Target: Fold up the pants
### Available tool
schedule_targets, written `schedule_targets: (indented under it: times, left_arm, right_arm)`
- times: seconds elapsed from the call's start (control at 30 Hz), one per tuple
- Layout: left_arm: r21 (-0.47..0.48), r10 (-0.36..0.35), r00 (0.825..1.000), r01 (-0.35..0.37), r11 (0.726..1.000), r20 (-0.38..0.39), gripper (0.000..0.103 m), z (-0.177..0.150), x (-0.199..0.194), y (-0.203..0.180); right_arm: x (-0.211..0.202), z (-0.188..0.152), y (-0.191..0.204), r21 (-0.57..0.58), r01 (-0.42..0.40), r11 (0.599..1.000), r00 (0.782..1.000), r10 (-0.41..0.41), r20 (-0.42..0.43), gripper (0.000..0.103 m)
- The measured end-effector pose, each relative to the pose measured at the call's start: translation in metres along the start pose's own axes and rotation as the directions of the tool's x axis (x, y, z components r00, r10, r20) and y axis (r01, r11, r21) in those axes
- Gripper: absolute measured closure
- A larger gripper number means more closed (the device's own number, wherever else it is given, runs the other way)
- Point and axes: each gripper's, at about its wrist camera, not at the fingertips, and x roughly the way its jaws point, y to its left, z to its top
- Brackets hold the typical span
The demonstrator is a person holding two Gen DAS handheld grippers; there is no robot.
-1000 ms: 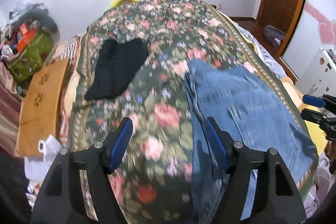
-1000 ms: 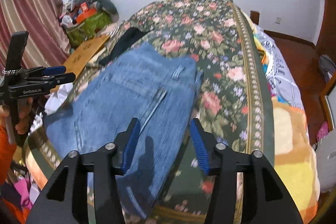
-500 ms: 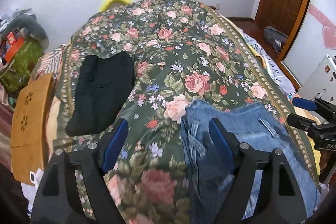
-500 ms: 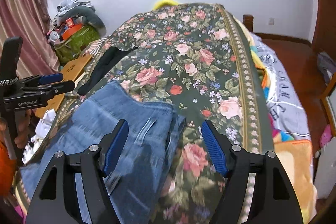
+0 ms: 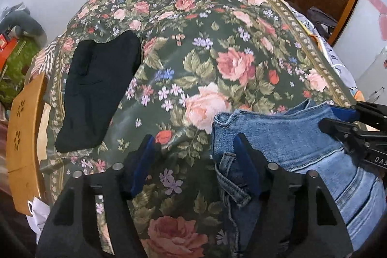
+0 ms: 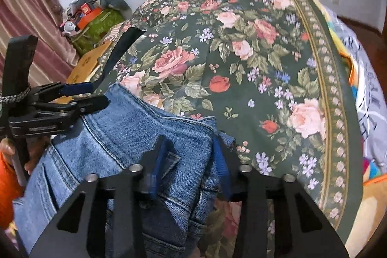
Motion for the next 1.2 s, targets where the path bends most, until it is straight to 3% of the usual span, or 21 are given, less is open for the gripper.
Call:
schedule_targets:
  times: [0.3, 0.47, 0.53, 0.6, 0.67, 0.73, 0.8, 0.87, 0.9, 0.97, 1.2]
  left_arm:
    - [-0.008, 0.023, 1.0, -0.023, 1.0, -0.007, 0.035, -0.003, 0.002, -0.002]
    - [-0.097, -0.025, 0.999, 0.028, 0.995, 0.025, 0.036, -0.005, -0.015, 0.01]
    - [-0.105, 0.014, 0.999, -0.009, 0.994, 0.048, 0.036, -0.004, -0.03, 0.012]
    - [-0.094, 0.031, 0.996, -0.023, 0.995, 0.081, 0.036, -0.004, -0.047, 0.012]
    - [-0.091, 0.023, 0.994, -0.013, 0.996, 0.107, 0.036, -0.005, -0.068, 0.014]
    - [-0.098, 0.005, 0.991, 0.008, 0.995, 0.133, 0.03, -0.008, -0.088, 0.017]
    - [-0.105, -0.007, 0.988, 0.024, 0.994, 0.157, 0.017, -0.012, -0.103, 0.017]
    - [-0.099, -0.021, 0.984, 0.039, 0.994, 0.175, 0.013, -0.019, -0.117, 0.013]
    - [-0.089, -0.028, 0.984, 0.044, 0.995, 0.175, 0.012, -0.023, -0.121, 0.01]
    - [-0.059, -0.04, 0.987, 0.05, 0.997, 0.158, 0.011, -0.03, -0.126, 0.002]
    - [-0.036, -0.109, 0.994, 0.109, 0.993, -0.003, 0.01, -0.058, -0.101, -0.012]
  right_arm:
    - [0.002, 0.0, 0.001, 0.007, 0.052, 0.999, 0.999, -0.052, 0.006, 0.078]
    - [-0.015, 0.003, 0.011, -0.003, 0.094, 0.996, 0.996, -0.094, -0.004, 0.075]
    - [-0.027, 0.003, 0.016, -0.029, 0.137, 0.99, 0.991, -0.137, 0.006, 0.074]
    - [-0.041, 0.001, 0.02, -0.049, 0.167, 0.985, 0.986, -0.166, 0.021, 0.065]
    - [-0.058, -0.001, 0.023, -0.052, 0.186, 0.981, 0.982, -0.183, 0.052, 0.049]
    - [-0.078, -0.004, 0.029, -0.067, 0.201, 0.977, 0.977, -0.195, 0.092, 0.047]
    - [-0.09, -0.007, 0.036, -0.081, 0.209, 0.975, 0.974, -0.2, 0.103, 0.045]
    - [-0.1, -0.012, 0.043, -0.089, 0.212, 0.973, 0.973, -0.201, 0.117, 0.029]
    - [-0.105, -0.015, 0.046, -0.092, 0.213, 0.973, 0.971, -0.201, 0.13, 0.026]
    - [-0.112, -0.022, 0.052, -0.097, 0.211, 0.973, 0.97, -0.195, 0.146, 0.02]
    - [-0.107, -0.049, 0.049, -0.014, 0.125, 0.992, 0.987, -0.123, 0.106, 0.02]
